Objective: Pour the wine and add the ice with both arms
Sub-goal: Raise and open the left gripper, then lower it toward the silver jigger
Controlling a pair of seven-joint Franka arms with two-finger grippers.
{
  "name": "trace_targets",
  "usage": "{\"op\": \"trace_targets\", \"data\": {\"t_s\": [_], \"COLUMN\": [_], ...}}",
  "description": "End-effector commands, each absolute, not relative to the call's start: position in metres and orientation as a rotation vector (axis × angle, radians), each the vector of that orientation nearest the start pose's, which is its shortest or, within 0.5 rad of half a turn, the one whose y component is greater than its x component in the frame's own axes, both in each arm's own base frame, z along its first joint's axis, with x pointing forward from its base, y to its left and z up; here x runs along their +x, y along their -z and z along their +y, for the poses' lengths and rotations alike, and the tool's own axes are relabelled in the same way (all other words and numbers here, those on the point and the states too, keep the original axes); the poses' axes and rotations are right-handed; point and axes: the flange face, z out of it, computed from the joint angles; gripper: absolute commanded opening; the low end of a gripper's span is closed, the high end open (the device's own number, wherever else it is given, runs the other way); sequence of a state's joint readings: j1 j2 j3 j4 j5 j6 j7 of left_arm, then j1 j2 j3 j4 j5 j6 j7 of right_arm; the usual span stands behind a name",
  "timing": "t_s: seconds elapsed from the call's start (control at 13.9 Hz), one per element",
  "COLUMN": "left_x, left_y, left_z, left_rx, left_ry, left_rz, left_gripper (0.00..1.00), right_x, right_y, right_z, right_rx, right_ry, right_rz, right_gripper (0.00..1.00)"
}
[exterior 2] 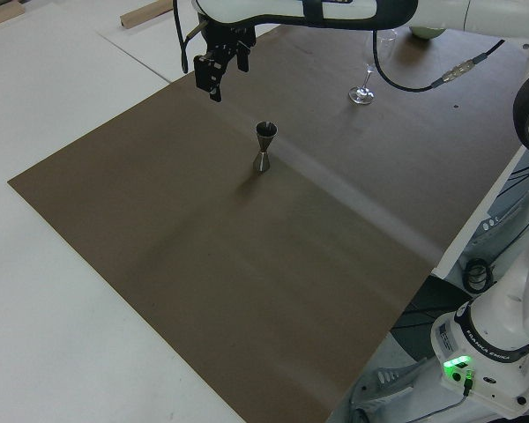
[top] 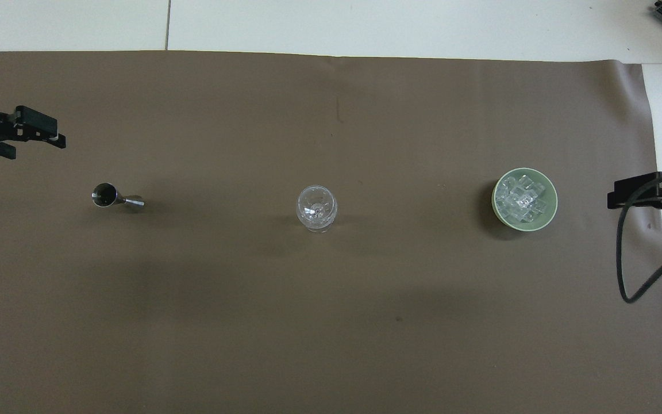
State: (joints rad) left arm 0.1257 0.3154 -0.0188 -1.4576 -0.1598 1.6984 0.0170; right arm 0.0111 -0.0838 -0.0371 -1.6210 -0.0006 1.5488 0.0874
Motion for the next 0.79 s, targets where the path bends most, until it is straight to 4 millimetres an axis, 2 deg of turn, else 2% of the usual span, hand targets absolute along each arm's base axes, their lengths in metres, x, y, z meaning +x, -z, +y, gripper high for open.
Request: {"op": "trace_targets", "data": {"t_s": [0.0,0.14,0.29,0.5,0.72], "left_x": [0.633,0.629,0.623,0.613,0.607], "left_y": [-0.482,-0.465,-0.450,-0.428,-0.405], "left_z": [0.075,0.075,0.092,0.100,0.110], "left_rx": [-3.375,-3.377,-3.400,-3.369,-3.286], "left_ry": [-0.192,-0.264,-0.334,-0.452,-0.610], "left_rz": [-0.314,-0.451,-0.697,-0.966,-1.381], "left_gripper": [1.00,1.00,1.00,1.00,1.00], "right_x": [0.520,0.520,0.520,0.520,0.520], "right_y": [-0.646,-0.646,-0.646,-0.646,-0.646], "right_z": [-0.014,-0.014,-0.014,-0.014,-0.014], "right_rx": [-3.127,-3.127,-3.127,-3.127,-3.127], "right_ry": [0.007,0.007,0.007,0.007,0.007], "right_rz": [0.146,0.146,0.146,0.146,0.146], "right_gripper": [1.00,1.00,1.00,1.00,1.00]}}
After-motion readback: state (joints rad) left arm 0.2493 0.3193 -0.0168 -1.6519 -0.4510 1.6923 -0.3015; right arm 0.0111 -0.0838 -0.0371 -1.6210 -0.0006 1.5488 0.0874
